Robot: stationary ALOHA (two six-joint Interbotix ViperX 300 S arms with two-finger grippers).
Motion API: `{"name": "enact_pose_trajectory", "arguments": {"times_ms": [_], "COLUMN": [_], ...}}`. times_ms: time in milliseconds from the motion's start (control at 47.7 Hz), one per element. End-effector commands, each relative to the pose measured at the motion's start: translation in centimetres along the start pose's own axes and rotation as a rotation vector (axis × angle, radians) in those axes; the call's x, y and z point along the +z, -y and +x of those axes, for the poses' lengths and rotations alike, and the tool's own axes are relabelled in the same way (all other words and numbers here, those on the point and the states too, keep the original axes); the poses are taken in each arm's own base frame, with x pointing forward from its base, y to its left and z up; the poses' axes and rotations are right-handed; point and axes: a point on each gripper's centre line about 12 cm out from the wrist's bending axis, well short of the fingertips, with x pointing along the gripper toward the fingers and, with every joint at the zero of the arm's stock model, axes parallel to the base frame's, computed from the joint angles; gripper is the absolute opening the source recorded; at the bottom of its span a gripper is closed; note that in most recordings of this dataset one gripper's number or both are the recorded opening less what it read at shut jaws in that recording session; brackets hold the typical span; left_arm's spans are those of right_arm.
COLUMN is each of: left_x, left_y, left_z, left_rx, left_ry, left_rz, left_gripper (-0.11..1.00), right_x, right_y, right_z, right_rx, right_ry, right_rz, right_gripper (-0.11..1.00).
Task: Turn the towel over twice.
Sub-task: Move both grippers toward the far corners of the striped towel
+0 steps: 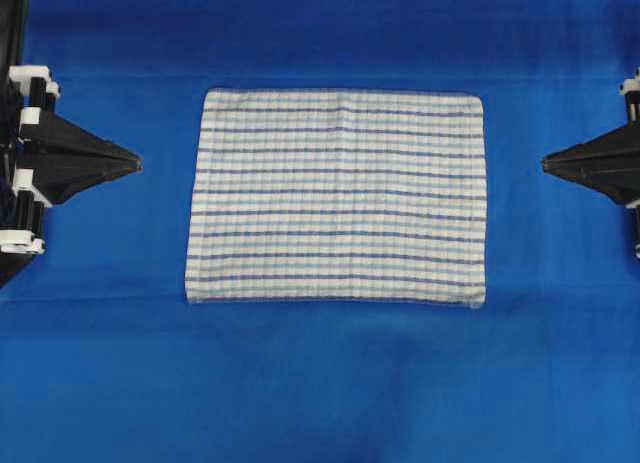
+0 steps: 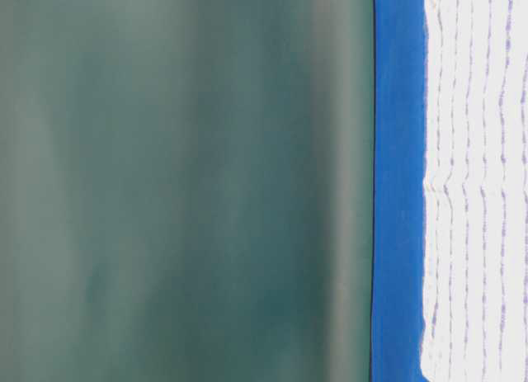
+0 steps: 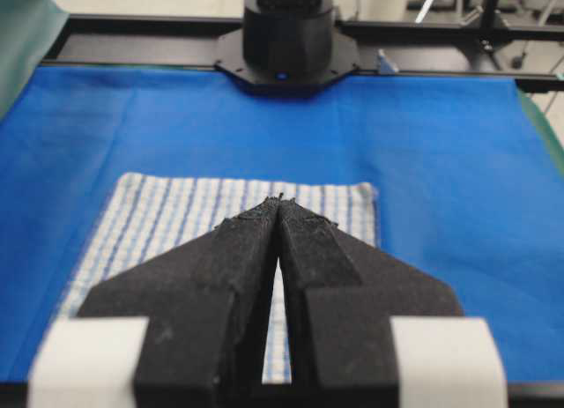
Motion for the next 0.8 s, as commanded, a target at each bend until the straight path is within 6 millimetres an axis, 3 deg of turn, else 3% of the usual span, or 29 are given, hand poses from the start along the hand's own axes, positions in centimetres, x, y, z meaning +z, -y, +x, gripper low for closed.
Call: {"name": "enact_pose_trajectory", "arguments": {"times_ms": [0, 126, 293, 440, 608, 649, 733, 775], "left_x": [0.3, 0.5, 0.2, -1.1, -4.0, -4.7, -6.2, -6.8], "left_y": [0.0, -0.3, -2.1, -4.2, -6.8, -7.4, -8.5, -8.9], "left_z": [0.5, 0.6, 0.7, 1.1, 2.1, 2.4, 2.8, 3.0], "left_rx": [0.003, 0.015, 0.104, 0.201, 0.301, 0.320, 0.352, 0.364], "left_ry": [-0.003, 0.012, 0.004, -0.055, -0.175, -0.207, -0.263, -0.286], "left_rz": [-0.009, 0.006, 0.021, 0.026, 0.013, 0.010, -0.001, -0.006], "left_gripper": [0.00, 0.00, 0.00, 0.00, 0.01, 0.05, 0.24, 0.36], "right_x": [1.2, 1.2, 0.2, -1.2, -3.5, -4.2, -5.5, -6.1], "right_y": [0.3, 1.1, 3.4, 5.5, 7.7, 8.1, 8.8, 9.2], "right_z": [0.4, 0.6, 0.8, 0.9, 1.2, 1.4, 1.8, 2.0], "right_rx": [-0.013, -0.054, -0.163, -0.262, -0.349, -0.362, -0.386, -0.397], "right_ry": [0.032, 0.005, -0.084, -0.155, -0.251, -0.277, -0.330, -0.357], "right_rz": [-0.001, -0.004, -0.002, 0.006, 0.030, 0.038, 0.055, 0.063], "right_gripper": [0.00, 0.00, 0.00, 0.00, 0.00, 0.01, 0.02, 0.10]}}
